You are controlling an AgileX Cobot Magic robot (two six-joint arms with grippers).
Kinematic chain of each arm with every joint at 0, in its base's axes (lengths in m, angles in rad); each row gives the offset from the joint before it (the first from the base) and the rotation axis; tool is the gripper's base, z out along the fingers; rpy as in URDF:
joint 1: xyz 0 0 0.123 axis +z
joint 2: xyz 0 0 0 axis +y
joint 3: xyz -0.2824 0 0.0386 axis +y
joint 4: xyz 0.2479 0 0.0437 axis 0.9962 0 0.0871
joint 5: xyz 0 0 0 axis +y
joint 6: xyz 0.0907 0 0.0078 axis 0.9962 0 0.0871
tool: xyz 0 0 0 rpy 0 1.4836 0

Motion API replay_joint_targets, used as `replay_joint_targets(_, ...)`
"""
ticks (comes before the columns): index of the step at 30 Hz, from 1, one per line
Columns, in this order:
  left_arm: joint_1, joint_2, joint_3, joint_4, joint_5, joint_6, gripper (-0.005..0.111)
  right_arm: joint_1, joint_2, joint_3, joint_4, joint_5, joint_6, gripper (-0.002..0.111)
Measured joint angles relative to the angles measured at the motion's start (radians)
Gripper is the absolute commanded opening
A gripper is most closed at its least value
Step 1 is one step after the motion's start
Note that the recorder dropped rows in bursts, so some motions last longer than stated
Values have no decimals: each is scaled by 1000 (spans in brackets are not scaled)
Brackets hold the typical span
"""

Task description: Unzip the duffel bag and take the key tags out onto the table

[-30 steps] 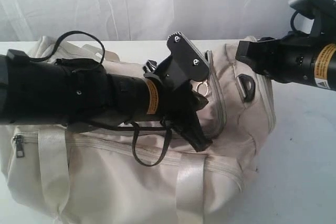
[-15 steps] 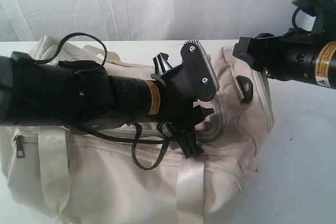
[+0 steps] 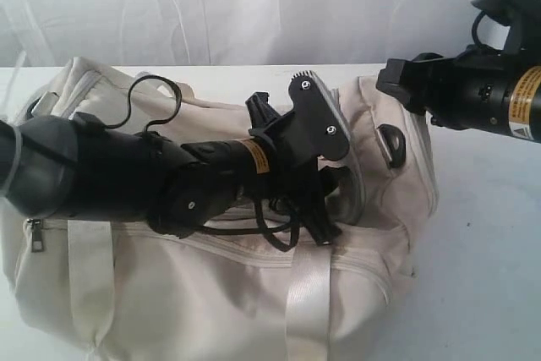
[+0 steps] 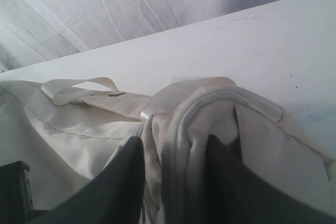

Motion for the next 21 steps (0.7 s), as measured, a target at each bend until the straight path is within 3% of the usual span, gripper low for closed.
replay_joint_targets(8,-1,9,0,-187,-13,119,50,0,0,0,0,0,0,35)
replay_joint_targets(21,14,9,0,-244,-82,136,50,0,0,0,1,0,0,35)
